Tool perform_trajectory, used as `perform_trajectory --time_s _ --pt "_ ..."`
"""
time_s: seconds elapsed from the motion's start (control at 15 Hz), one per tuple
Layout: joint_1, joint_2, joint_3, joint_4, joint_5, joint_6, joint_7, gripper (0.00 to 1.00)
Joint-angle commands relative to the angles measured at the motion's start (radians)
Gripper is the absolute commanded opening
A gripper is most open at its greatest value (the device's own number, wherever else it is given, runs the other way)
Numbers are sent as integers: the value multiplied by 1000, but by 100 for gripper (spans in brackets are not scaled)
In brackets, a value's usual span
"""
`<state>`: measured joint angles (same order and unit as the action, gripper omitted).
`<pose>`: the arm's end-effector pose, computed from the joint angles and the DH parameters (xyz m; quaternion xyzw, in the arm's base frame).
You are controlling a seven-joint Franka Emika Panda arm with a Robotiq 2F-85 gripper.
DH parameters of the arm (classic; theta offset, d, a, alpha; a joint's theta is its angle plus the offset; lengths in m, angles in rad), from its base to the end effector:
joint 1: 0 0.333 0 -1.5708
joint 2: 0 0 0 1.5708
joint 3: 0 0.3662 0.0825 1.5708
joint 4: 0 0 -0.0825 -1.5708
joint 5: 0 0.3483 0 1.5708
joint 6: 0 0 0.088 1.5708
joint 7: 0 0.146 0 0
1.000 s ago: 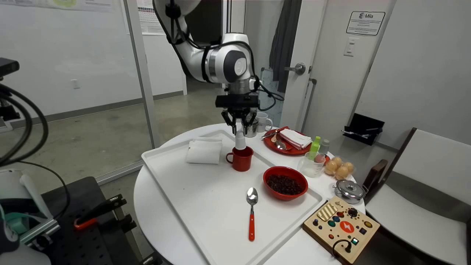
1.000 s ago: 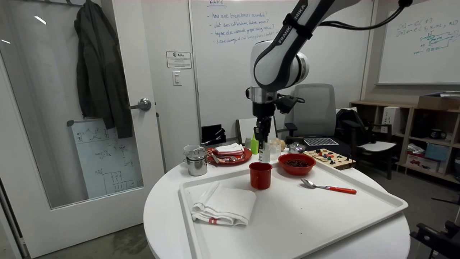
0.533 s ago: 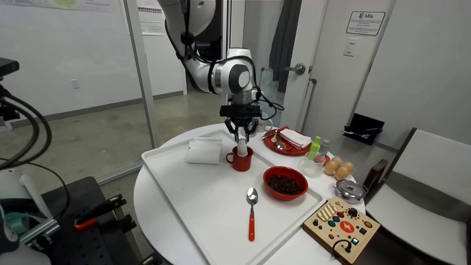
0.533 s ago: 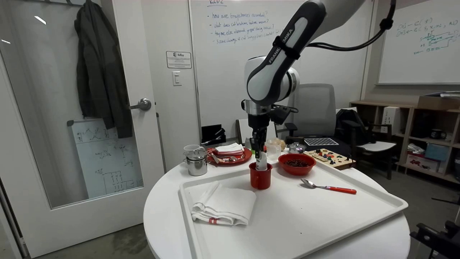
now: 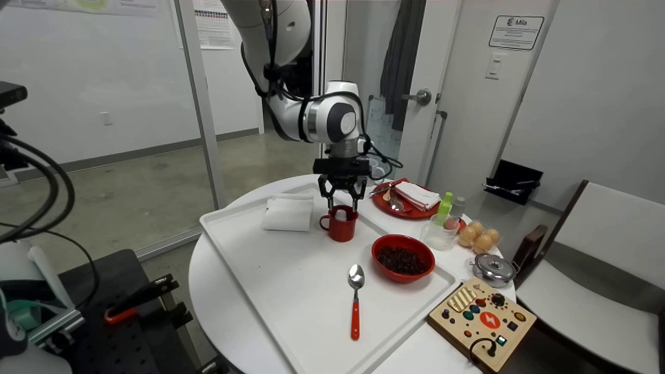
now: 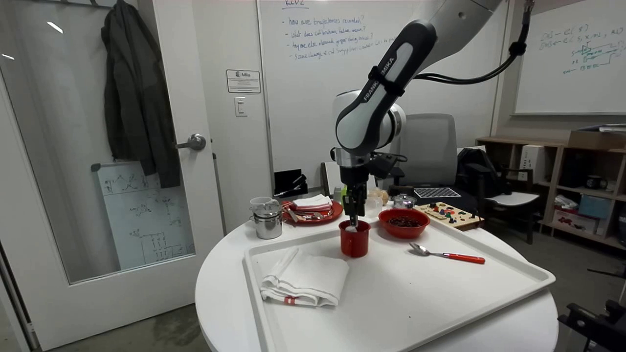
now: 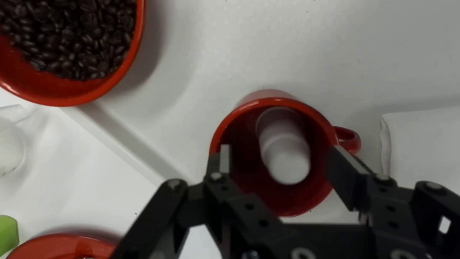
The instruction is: Pick the seasoning bottle on the tray and put it in the red cup
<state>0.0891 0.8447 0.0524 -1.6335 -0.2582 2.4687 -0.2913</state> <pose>0.6899 0.0876 0.1448 0.9509 0.3036 -0.0074 0.0599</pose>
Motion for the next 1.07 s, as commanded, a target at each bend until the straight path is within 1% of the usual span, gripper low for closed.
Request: perform_trajectory --time_s 0.0,0.07,0.2,0.27,0.33,0.67,1.0 --pt "0 2 1 3 -1 -2 1 69" --pt "0 2 1 3 -1 -2 1 92" --pt "6 -24 11 -14 5 -14 4 98" --pt "21 -47 15 -29 3 -26 18 100" --pt "14 -73 23 -39 7 -40 6 100" --pt "38 -249 31 -142 -4 -90 30 100" --pt "27 -427 37 -274 16 -107 63 100"
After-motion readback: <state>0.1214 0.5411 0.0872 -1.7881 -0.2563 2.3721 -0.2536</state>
